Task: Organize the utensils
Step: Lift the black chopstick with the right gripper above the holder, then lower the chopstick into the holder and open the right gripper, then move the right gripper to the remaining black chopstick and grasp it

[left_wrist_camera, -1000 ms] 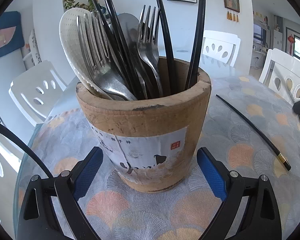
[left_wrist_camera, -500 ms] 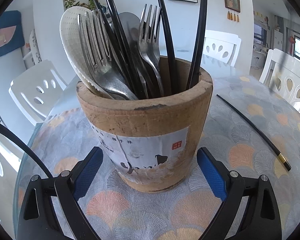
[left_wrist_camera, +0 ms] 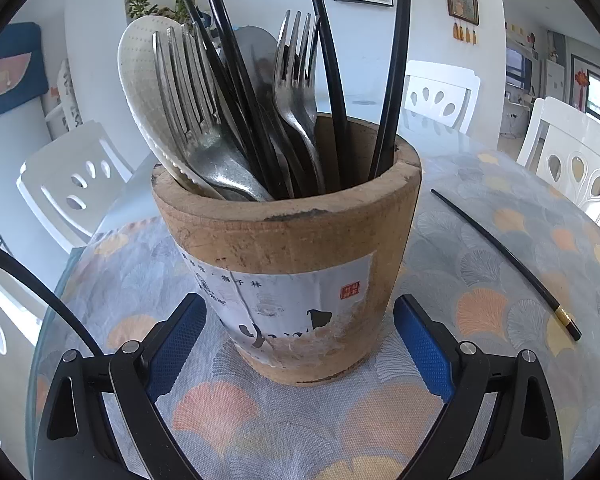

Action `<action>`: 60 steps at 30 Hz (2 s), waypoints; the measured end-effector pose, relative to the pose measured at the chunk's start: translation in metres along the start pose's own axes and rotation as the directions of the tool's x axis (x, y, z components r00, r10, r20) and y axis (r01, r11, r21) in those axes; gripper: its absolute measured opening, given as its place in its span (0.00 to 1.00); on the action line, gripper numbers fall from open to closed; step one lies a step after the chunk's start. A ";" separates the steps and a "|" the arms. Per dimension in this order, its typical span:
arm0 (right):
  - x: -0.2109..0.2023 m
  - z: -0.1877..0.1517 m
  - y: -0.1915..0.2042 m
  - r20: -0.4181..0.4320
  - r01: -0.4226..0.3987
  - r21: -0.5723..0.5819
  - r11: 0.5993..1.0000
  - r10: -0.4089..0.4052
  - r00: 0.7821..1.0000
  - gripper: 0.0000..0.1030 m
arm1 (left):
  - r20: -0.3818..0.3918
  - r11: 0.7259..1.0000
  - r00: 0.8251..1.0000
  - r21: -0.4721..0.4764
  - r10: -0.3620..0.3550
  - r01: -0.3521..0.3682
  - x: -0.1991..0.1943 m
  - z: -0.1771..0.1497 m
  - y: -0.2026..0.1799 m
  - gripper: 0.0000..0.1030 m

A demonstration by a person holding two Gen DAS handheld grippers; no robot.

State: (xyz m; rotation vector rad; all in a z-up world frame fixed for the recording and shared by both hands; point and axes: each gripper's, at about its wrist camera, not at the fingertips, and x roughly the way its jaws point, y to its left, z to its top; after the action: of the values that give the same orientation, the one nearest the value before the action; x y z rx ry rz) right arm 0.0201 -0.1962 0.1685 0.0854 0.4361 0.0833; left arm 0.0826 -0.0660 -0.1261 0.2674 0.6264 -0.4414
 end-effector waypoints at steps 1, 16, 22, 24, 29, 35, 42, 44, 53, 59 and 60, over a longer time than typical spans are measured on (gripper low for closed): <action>0.000 0.002 0.003 0.004 -0.015 -0.001 1.000 0.015 1.000 0.05 | 0.000 1.000 1.000 -0.001 0.000 0.000 0.000 0.000 0.000 0.92; 0.036 -0.002 0.030 -0.027 -0.133 0.006 0.991 0.133 0.991 0.05 | 0.000 1.000 1.000 0.005 -0.002 0.002 0.001 0.000 -0.002 0.92; 0.048 -0.009 0.035 -0.050 -0.137 -0.009 0.990 0.137 0.989 0.05 | -0.002 1.000 1.000 0.007 -0.004 0.004 0.001 0.000 -0.003 0.92; 0.054 -0.013 0.035 -0.060 -0.127 -0.019 0.992 0.126 0.990 0.05 | -0.002 1.000 1.000 0.007 -0.004 0.004 0.001 0.000 -0.003 0.92; 0.067 -0.024 0.034 -0.093 -0.127 -0.011 0.992 0.126 0.988 0.05 | -0.002 1.000 1.000 0.007 -0.004 0.004 0.001 0.000 -0.003 0.92; 0.082 -0.031 0.028 -0.170 -0.176 0.026 0.984 0.178 0.969 0.08 | -0.002 1.000 1.000 0.007 -0.004 0.004 0.001 0.000 -0.003 0.92; 0.048 -0.015 0.008 -0.099 -0.176 0.052 0.983 0.181 0.979 0.38 | -0.003 1.000 1.000 0.006 -0.004 0.004 0.001 0.000 -0.003 0.92; 0.027 -0.008 -0.002 -0.034 -0.149 0.063 0.987 0.151 0.988 0.49 | -0.003 1.000 1.000 0.006 -0.004 0.004 0.001 0.000 -0.003 0.92; -0.016 -0.010 -0.043 -0.007 -0.004 0.080 0.997 0.004 1.000 0.66 | -0.003 1.000 1.000 0.007 -0.004 0.004 0.001 0.000 -0.003 0.92; 0.032 -0.066 -0.080 -0.285 0.088 0.163 0.983 -0.038 0.958 0.66 | -0.001 1.000 1.000 0.011 0.000 0.000 0.000 -0.001 -0.003 0.92; 0.045 -0.078 -0.085 -0.345 0.098 0.179 0.979 -0.031 0.938 0.66 | -0.001 1.000 1.000 0.012 0.000 0.000 0.001 -0.001 -0.003 0.92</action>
State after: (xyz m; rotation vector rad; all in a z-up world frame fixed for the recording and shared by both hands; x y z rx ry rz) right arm 0.0331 -0.2714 0.0707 0.2510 0.7935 -0.0114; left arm 0.0814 -0.0684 -0.1275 0.2790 0.6254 -0.4452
